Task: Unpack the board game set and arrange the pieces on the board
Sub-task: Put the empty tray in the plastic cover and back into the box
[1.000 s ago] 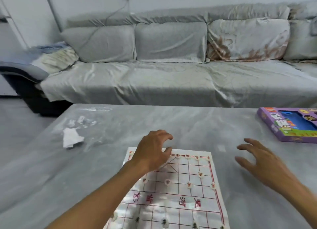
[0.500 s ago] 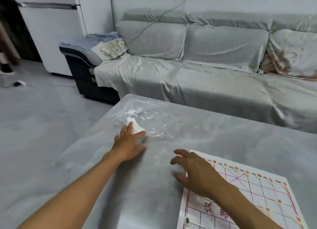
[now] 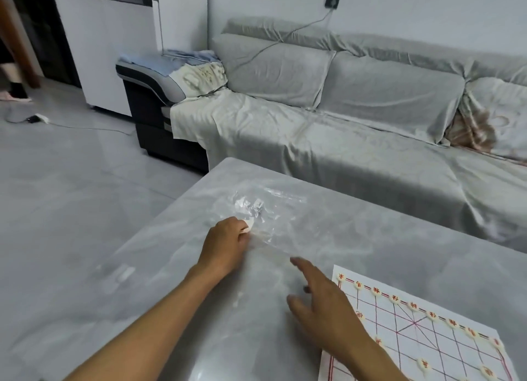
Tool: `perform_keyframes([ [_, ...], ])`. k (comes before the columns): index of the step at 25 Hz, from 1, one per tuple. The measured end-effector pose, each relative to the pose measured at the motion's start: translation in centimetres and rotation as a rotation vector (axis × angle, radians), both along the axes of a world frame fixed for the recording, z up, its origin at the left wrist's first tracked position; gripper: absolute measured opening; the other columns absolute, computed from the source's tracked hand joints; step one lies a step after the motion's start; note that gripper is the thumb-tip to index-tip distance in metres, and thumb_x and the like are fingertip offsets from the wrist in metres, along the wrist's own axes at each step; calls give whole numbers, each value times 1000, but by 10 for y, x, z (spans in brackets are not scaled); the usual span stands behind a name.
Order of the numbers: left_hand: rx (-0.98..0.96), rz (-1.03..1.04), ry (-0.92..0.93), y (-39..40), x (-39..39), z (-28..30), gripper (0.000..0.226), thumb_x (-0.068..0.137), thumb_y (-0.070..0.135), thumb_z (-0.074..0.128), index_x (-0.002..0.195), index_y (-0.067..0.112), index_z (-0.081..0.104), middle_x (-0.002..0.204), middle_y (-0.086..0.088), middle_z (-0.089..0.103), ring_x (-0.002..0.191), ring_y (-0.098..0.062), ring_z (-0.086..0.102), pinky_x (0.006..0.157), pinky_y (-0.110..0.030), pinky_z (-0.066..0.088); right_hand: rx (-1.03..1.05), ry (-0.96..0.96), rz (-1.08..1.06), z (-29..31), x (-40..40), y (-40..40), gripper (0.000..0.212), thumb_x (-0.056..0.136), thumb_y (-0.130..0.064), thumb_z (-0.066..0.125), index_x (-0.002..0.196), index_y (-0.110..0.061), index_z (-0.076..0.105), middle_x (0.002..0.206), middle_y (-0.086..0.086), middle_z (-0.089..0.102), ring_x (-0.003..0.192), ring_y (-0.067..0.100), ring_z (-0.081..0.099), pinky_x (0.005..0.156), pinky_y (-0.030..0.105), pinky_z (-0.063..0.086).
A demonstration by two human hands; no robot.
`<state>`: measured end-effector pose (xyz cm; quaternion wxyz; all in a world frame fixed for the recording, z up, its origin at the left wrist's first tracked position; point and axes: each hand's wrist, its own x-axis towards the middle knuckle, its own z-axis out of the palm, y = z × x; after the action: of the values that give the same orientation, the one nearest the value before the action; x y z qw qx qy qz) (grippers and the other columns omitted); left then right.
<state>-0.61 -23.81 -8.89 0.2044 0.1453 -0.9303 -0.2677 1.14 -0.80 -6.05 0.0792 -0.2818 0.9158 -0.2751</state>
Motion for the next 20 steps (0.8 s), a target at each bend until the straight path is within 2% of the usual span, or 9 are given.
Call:
perform_keyframes([
  [3, 264, -56, 242, 15, 94, 23, 13, 84, 7, 70, 79, 19, 71, 82, 11, 66, 77, -8, 63, 66, -22, 47, -180, 33, 79, 11, 28, -24, 88, 87, -31, 63, 148, -48, 2, 156, -30, 4, 142, -2, 20, 114, 24, 27],
  [5, 423, -52, 311, 25, 160, 46, 18, 83, 1, 70, 81, 19, 73, 84, 12, 69, 83, -9, 66, 68, -16, 49, -260, 47, 225, 21, 55, -47, 87, 86, -32, 64, 148, -49, 5, 155, -33, 4, 142, -6, 16, 114, 20, 24],
  [7, 526, 0, 339, 27, 210, 62, 24, 81, -4, 71, 78, 19, 72, 82, 10, 71, 84, -10, 68, 73, -16, 51, -329, 50, 354, 31, 90, -75, 68, 90, -33, 62, 145, -47, 26, 150, -30, 27, 133, -7, 32, 109, 18, 32],
  [9, 604, 60, 384, 20, 245, 72, 31, 77, -9, 72, 74, 22, 70, 81, 6, 72, 83, -12, 69, 78, -19, 52, -382, 57, 404, 35, 131, -103, 44, 91, -22, 59, 131, -38, 50, 130, -23, 55, 114, -1, 51, 97, 23, 44],
  [12, 711, 75, 382, 14, 301, 83, 29, 84, -2, 68, 89, 26, 72, 95, 3, 73, 95, -17, 68, 87, -28, 53, -562, -69, 338, 38, 182, -128, 31, 89, -6, 55, 106, -30, 64, 96, -13, 69, 88, 8, 64, 76, 30, 52],
  [14, 751, 248, 393, 6, 345, 71, 22, 88, 15, 68, 105, 30, 70, 108, 7, 70, 101, -17, 65, 90, -39, 52, -732, -289, 174, 43, 206, -141, 24, 90, -3, 57, 95, -24, 68, 84, -7, 70, 76, 11, 66, 70, 30, 53],
  [17, 822, 601, 172, -7, 400, 42, 42, 75, 59, 65, 116, 55, 58, 122, 21, 59, 113, -4, 56, 102, -48, 44, -1144, -1152, -130, 38, 234, -154, 15, 88, 4, 61, 97, -8, 62, 74, 6, 67, 61, 16, 61, 54, 28, 52],
  [18, 1005, 565, 162, -7, 413, 32, 47, 72, 60, 68, 117, 59, 55, 126, 21, 58, 116, -7, 56, 103, -50, 44, -1196, -1349, -199, 32, 245, -157, 17, 88, 5, 60, 101, -6, 59, 74, 7, 67, 59, 17, 61, 52, 28, 52],
  [20, 1419, 403, 295, -4, 429, 16, 53, 79, 39, 74, 126, 54, 53, 133, 12, 59, 120, -20, 59, 103, -52, 44, -1123, -1455, -273, 14, 266, -161, 18, 87, 8, 60, 99, -5, 57, 71, 7, 65, 56, 16, 59, 48, 27, 52],
])
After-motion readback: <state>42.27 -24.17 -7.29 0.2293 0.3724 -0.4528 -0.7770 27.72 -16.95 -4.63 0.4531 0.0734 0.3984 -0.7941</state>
